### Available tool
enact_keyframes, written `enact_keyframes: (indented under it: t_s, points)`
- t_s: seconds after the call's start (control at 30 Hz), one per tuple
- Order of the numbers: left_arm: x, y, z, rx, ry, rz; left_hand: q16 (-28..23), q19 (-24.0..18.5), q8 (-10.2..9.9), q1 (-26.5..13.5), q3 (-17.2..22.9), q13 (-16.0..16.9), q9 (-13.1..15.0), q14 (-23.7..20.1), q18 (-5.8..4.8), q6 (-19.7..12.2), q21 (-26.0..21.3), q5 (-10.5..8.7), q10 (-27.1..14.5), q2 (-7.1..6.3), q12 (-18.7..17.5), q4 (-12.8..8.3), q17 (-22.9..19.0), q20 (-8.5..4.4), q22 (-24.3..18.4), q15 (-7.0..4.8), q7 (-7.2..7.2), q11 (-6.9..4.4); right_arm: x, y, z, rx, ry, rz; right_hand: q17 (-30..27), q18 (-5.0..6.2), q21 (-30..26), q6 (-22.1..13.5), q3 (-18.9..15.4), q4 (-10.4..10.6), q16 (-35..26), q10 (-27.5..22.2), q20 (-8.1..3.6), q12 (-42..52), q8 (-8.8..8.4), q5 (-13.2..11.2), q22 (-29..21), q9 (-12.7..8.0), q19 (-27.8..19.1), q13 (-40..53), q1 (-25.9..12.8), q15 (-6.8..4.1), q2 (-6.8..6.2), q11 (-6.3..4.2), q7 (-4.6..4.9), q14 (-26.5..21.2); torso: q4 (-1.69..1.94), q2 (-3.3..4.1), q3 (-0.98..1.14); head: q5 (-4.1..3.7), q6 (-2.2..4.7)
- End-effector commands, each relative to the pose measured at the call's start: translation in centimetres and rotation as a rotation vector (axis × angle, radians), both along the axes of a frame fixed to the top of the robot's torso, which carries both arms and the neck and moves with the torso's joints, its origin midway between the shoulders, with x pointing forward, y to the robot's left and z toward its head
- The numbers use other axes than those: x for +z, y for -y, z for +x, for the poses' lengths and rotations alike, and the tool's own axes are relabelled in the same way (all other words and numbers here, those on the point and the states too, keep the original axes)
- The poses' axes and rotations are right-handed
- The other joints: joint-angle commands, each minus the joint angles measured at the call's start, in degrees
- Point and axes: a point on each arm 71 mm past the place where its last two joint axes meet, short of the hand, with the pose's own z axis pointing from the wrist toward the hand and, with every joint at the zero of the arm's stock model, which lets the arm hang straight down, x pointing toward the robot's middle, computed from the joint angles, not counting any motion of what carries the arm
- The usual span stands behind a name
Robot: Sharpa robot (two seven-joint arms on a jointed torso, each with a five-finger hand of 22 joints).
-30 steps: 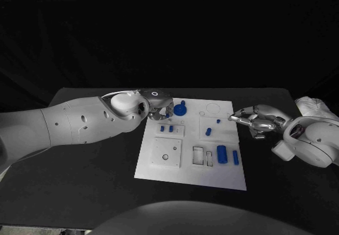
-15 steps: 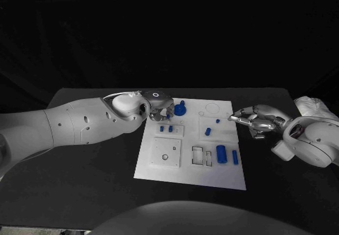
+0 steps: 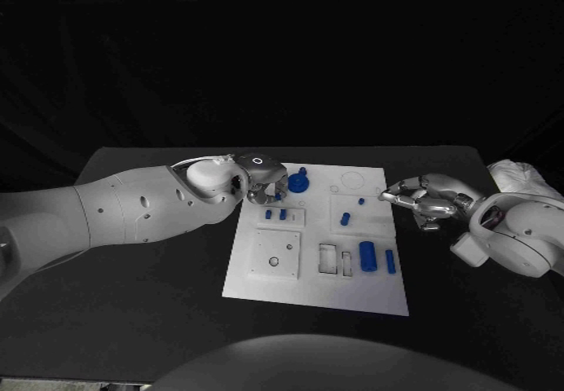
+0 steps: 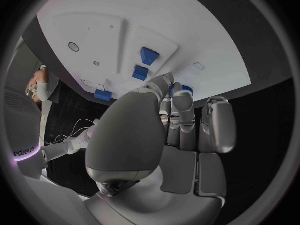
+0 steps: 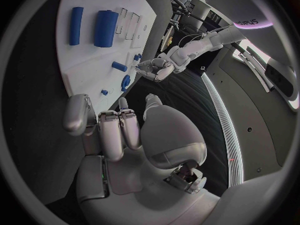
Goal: Assemble the parts on the task board
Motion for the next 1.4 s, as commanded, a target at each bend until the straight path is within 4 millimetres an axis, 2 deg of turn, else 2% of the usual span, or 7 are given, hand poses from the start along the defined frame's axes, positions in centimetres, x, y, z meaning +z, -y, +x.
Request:
enact_keyframes:
  t_s: [0.03, 1.07, 1.4]
  points:
    - [-0.15, 0.12, -0.03, 0.000, -0.014, 0.007, -0.2, -0.3, -0.3, -0.4, 0.2, -0.1, 0.0, -0.4, 0.63, -0.4, -0.4, -0.12, 0.1, -0.02, -0.3, 0.1, 0.0, -0.20, 10.0, 0.18, -0.08, 0.17, -0.09, -0.11, -0.09, 0.015, -0.010, -0.001, 6.6, 0.49, -0.3, 0.5, 0.2, 0.0, -0.3, -0.1, 0.02, -0.3, -0.07, 0.1, 8.1, -0.1, -0.6, 7.8, 0.6, -0.03, 0.04, -0.43, 0.11, -0.4, 0.01, 0.01, 0.00, 0.06, 0.00]
    - [-0.72, 0.58, 0.06, 0.006, -0.028, 0.012, -0.5, -0.5, -0.7, -0.5, 0.4, -0.2, -0.4, -0.9, 0.69, -1.0, -0.7, 0.03, -0.1, 0.13, -0.6, 0.1, -0.7, -0.11, 10.0, 0.29, -0.11, 0.28, -0.12, -0.13, -0.09, 0.015, -0.014, -0.002, 6.6, 0.52, -0.4, 0.7, 0.4, 0.0, -0.4, -0.2, 0.04, -0.3, 0.00, 0.2, 8.0, -0.1, -0.7, 7.7, 0.8, -0.01, 0.14, -0.43, 0.07, -0.5, -0.01, -0.01, -0.01, -0.06, 0.00]
    - [-1.06, 0.43, 0.11, 0.025, -0.038, 0.028, -1.0, -1.0, -2.1, -0.9, 0.6, -0.6, -1.5, -1.9, 0.84, -4.6, -1.6, -0.26, -0.9, -0.28, -1.5, 0.1, -2.1, 0.10, 9.9, 0.42, -1.00, 0.33, -0.12, -0.08, -0.08, 0.013, -0.013, -0.003, 6.5, 0.53, -0.5, 0.7, 0.4, 0.0, -0.4, -0.2, 0.05, -0.3, 0.01, 0.2, 8.0, -0.1, -0.8, 7.7, 0.9, -0.01, 0.16, -0.44, 0.06, -0.5, -0.01, -0.08, 0.01, -0.16, 0.00]
